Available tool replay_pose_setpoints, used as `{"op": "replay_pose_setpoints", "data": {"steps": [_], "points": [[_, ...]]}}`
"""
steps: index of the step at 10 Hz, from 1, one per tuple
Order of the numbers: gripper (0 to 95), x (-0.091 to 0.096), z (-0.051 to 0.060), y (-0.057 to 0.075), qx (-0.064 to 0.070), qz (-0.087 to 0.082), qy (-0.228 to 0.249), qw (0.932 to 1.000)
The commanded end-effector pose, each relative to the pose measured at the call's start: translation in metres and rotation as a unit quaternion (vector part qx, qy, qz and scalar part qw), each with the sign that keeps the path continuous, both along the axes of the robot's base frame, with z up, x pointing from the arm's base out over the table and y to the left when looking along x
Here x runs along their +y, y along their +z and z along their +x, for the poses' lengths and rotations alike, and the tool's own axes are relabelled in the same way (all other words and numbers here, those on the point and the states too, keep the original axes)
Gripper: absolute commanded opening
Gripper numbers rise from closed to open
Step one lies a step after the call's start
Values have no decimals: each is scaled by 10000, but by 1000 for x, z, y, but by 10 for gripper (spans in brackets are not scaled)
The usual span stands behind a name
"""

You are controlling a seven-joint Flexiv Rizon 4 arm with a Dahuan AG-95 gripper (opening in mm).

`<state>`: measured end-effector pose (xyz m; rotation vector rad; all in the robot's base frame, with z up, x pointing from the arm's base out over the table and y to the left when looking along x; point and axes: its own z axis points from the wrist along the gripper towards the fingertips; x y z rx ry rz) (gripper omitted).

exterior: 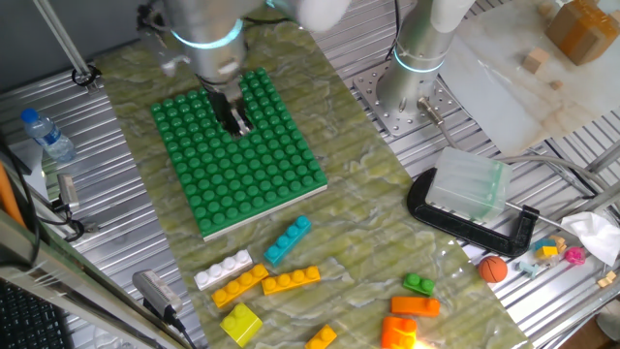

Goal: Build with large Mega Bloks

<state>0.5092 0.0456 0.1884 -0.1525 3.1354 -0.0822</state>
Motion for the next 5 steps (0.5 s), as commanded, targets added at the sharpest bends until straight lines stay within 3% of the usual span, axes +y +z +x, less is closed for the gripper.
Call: {"op": "replay_pose_setpoints", "data": {"steps": [1,5], "points": [[0,19,1,-6,29,-26,-118,9999],[0,36,-1,-8,168,7,297,9994]]}}
